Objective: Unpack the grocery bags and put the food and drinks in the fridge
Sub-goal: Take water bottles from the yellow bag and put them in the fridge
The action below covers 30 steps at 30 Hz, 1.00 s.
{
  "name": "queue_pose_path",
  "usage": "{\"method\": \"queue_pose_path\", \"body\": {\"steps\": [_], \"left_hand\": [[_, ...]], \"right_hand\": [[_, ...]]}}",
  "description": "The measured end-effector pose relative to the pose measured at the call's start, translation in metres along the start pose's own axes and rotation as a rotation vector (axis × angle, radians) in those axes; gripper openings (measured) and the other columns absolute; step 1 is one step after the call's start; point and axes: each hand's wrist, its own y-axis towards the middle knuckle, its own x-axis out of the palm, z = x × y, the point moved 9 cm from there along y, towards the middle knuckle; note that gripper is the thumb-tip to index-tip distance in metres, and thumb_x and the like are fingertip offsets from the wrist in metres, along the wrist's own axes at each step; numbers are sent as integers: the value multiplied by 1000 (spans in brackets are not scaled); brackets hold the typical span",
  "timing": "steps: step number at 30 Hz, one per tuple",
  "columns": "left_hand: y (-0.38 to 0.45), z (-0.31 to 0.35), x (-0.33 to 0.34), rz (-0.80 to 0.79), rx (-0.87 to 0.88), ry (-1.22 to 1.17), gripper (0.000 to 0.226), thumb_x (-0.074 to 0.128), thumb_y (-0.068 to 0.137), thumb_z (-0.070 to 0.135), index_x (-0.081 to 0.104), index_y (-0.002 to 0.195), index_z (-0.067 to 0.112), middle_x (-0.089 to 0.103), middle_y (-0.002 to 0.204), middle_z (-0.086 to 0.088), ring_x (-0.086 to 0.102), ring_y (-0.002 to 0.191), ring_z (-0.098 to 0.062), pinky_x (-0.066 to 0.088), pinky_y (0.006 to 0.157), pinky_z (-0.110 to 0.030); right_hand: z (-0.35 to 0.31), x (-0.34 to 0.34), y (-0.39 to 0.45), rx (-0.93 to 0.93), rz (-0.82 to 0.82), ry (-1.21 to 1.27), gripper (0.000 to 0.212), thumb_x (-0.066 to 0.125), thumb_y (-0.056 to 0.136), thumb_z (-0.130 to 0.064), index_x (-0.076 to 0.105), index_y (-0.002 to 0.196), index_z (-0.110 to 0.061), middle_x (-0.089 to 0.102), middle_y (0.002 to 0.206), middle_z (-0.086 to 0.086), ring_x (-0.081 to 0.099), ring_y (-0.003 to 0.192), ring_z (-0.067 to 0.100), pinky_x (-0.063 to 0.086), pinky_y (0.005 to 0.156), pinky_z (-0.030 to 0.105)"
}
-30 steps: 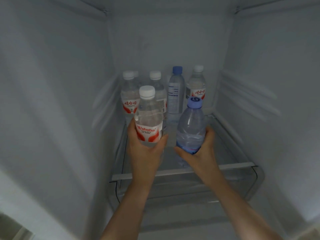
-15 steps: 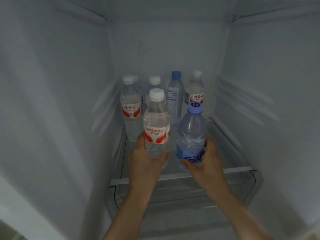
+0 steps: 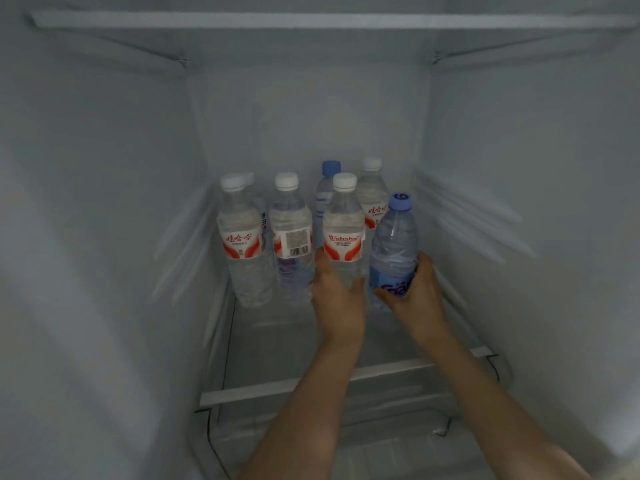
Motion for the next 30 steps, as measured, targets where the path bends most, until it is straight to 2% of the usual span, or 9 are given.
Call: {"method": "queue_pose_path", "body": {"steps": [3,8,11,14,20,22,25,26,30], "left_hand": [[6,2,9,64,13,34,83,73,83,6,25,151,9,40,150,-12,41,137,-23,32,110,-26],[17,2,19,126,21,98,83,69,85,0,18,151,1,31,154,-19,32,141,-29,27,112,-29],[22,-1,21,173,40,106,82,69,83,-3,21,149,-3,34,151,-23,35,139,-33,24,111,-26],[23,-7,25,177,46,136,82,68,84,-1,18,150,-4,30,153,-24,31,141,-34,25,115,-32],[22,-7,24,162,61,168,89,71,84,5,13,151,-4,22,157,-23,22,146,-33,23,119,-37],[17,-9,23,159,54,191,90,70,85,3,11,151,-5,19,158,-23,19,147,-32,17,120,-35],[0,-15,26,99,16,216,89,67,87,2,6,150,-8,15,157,-26,18,147,-34,9,117,-27],[-6,-16,28,57,-8,209,88,64,88,3,3,150,-8,13,158,-26,17,148,-33,10,118,-27],[-23,-12,24,-79,-44,191,81,54,89,-3,2,152,-3,9,160,-21,13,149,-30,15,119,-28]], "right_hand": [[3,7,9,-7,-5,-2,81,88,61,-8,44,127,0,56,121,14,57,108,23,49,88,32],[11,18,20,-11,-31,16,76,89,61,-16,47,123,-5,58,116,12,60,105,23,53,87,39],[11,24,28,6,-40,16,68,87,62,-25,50,115,-5,61,107,12,62,98,23,54,79,33],[13,31,34,21,-56,25,66,83,62,-40,53,108,-4,62,99,11,64,91,23,53,70,28],[33,39,41,64,-90,31,72,82,64,-48,53,116,-7,63,106,7,62,98,25,56,76,46],[26,36,36,66,-85,43,74,85,63,-39,51,121,-9,62,112,7,61,103,22,56,82,44],[15,31,29,74,-83,49,78,87,63,-11,44,128,-8,56,123,4,56,111,14,48,90,19],[15,31,29,68,-93,45,79,86,64,-7,42,130,-7,55,125,4,55,112,13,46,91,17],[11,31,25,74,-126,-56,68,74,70,-21,45,130,-7,57,122,11,58,111,24,51,93,42]]}}
